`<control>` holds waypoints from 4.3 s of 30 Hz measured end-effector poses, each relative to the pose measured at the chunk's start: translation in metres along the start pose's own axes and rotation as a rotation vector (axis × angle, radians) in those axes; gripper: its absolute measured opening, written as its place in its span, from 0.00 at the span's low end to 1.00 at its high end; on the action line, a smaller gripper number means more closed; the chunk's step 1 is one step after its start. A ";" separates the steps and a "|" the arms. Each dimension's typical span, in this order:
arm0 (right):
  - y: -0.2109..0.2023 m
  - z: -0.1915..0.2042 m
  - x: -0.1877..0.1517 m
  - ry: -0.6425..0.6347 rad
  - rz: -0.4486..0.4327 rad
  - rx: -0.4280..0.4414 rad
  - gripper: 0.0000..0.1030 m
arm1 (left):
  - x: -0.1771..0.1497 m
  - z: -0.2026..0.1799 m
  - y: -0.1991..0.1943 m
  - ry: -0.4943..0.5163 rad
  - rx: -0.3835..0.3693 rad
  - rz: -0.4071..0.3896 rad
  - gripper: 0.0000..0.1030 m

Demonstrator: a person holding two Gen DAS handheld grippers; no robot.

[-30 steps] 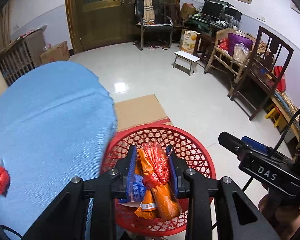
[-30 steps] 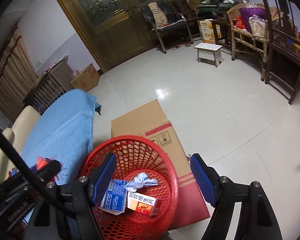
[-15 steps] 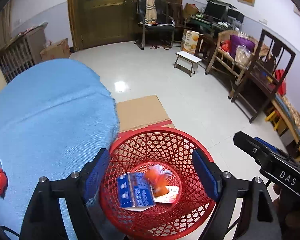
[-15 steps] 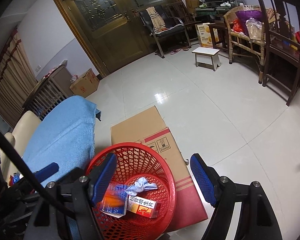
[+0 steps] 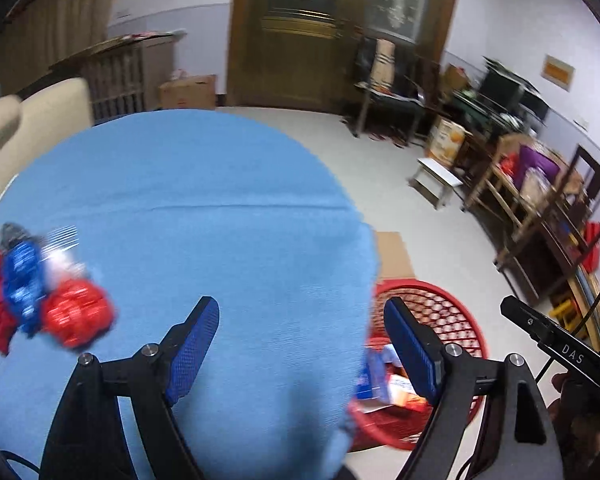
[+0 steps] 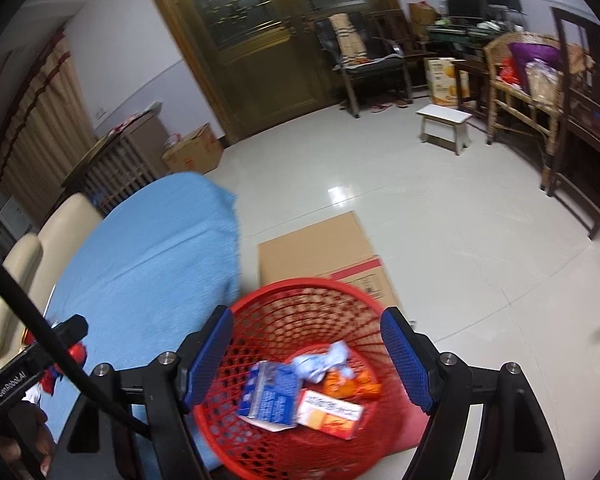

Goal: Collect trash
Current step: 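Grasp the blue plastic bag with the left gripper while the right grasps the red bag, then carry the red bag to the wastebasket and release it with the right gripper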

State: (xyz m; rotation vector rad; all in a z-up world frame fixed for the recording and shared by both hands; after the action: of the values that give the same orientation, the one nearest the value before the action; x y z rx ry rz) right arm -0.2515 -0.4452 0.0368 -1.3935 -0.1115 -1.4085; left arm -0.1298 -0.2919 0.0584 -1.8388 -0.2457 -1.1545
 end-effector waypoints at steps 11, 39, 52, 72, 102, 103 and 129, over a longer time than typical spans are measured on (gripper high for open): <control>0.020 0.135 -0.042 -0.198 0.087 0.163 0.77 | -0.027 0.132 -0.042 -0.161 0.178 -0.045 0.82; 0.102 0.401 -0.151 -0.674 0.252 0.467 0.77 | -0.052 0.307 -0.097 -0.403 0.369 -0.115 0.82; 0.107 0.396 -0.152 -0.591 0.284 0.507 0.67 | -0.017 0.285 -0.048 -0.285 0.294 -0.074 0.82; 0.071 0.321 -0.117 -0.409 0.232 0.480 0.67 | -0.011 0.268 0.021 -0.033 0.266 0.082 0.62; 0.003 0.264 -0.081 -0.271 0.107 0.481 0.67 | -0.012 0.193 -0.071 -0.081 0.279 -0.048 0.61; 0.001 0.262 -0.080 -0.266 0.104 0.480 0.67 | -0.011 0.189 -0.071 -0.074 0.278 -0.049 0.61; -0.020 0.174 -0.044 -0.133 0.008 0.387 0.67 | 0.005 0.094 -0.057 0.075 0.197 -0.045 0.61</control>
State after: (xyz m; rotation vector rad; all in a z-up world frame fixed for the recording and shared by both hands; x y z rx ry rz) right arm -0.1660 -0.2893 0.0681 -1.1597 -0.4407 -1.2093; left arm -0.1028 -0.1885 0.0837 -1.6220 -0.3466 -1.1845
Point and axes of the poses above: each gripper's, at about its wrist camera, not at the fingertips, and y roughly the way its jaws point, z to its left, x to its top, the point moved 9 cm from there along y, roughly the way its jaws point, and after that the axes turned 10 degrees about -z, right-handed, at the moved point
